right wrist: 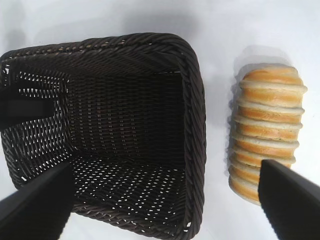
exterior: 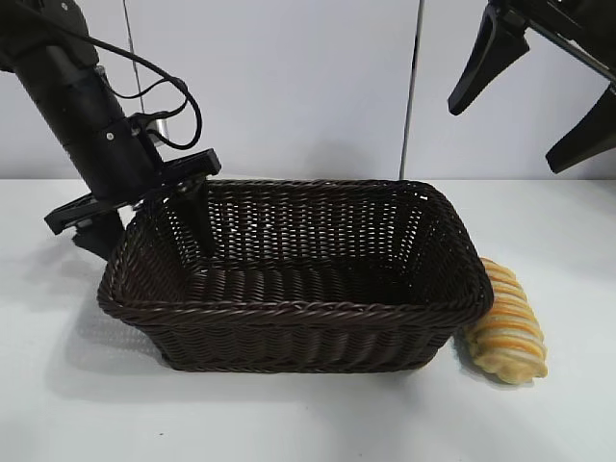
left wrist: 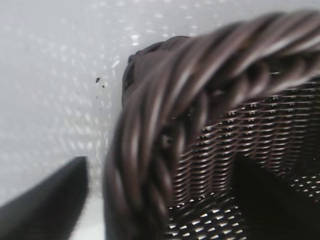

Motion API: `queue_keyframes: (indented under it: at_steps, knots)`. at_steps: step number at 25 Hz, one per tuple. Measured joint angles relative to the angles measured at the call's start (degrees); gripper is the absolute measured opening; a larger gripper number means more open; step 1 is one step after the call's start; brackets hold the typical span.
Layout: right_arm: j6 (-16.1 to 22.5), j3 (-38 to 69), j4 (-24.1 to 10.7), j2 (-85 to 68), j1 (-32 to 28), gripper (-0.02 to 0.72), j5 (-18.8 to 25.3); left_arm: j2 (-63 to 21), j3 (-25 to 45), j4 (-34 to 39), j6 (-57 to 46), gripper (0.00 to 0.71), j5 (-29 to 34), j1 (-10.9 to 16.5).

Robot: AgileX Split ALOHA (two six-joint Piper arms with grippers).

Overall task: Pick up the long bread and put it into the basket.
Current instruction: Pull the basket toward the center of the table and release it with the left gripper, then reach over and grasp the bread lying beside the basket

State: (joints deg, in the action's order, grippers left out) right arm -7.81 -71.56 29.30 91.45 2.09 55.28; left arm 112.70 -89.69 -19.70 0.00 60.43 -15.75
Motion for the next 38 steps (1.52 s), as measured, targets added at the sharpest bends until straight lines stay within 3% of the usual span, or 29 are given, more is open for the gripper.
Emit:
queue_keyframes:
  at_steps: [3,5,11,15,19,28,30,34,38]
  knots:
    - [0.0,0.0,-0.1,0.0,0.0,0.694,0.0,-3.7,-3.1,7.5,-1.6,0.693,1.9,1.2]
    - [0.0,0.0,-0.1,0.0,0.0,0.694,0.0,-5.0,-6.4,11.7,-2.3,0.693,4.1,3.5]
    - [0.0,0.0,-0.1,0.0,0.0,0.694,0.0,-6.3,-12.9,23.0,0.4,0.693,9.4,16.2]
    - [0.0,0.0,-0.3,0.0,0.0,0.694,0.0,-6.3,-13.2,24.8,1.8,0.694,10.3,24.8]
    - [0.0,0.0,-0.8,0.0,0.0,0.694,0.0,-8.6,-13.1,19.7,4.9,0.694,10.3,29.2]
    - [-0.1,0.0,-1.4,0.0,0.0,0.694,0.1,-32.6,-13.1,15.5,7.7,0.694,11.5,29.1]
    - [-0.1,0.0,-1.6,0.0,0.0,0.694,0.1,-38.7,-13.1,15.4,7.7,0.694,11.8,27.8]
    - [-0.2,0.0,-1.6,0.0,0.0,0.694,0.1,-49.5,-13.0,14.4,7.8,0.694,12.1,22.6]
    - [-0.3,0.0,-1.6,0.0,0.0,0.694,0.1,-61.4,-5.7,14.4,7.9,0.694,12.3,18.7]
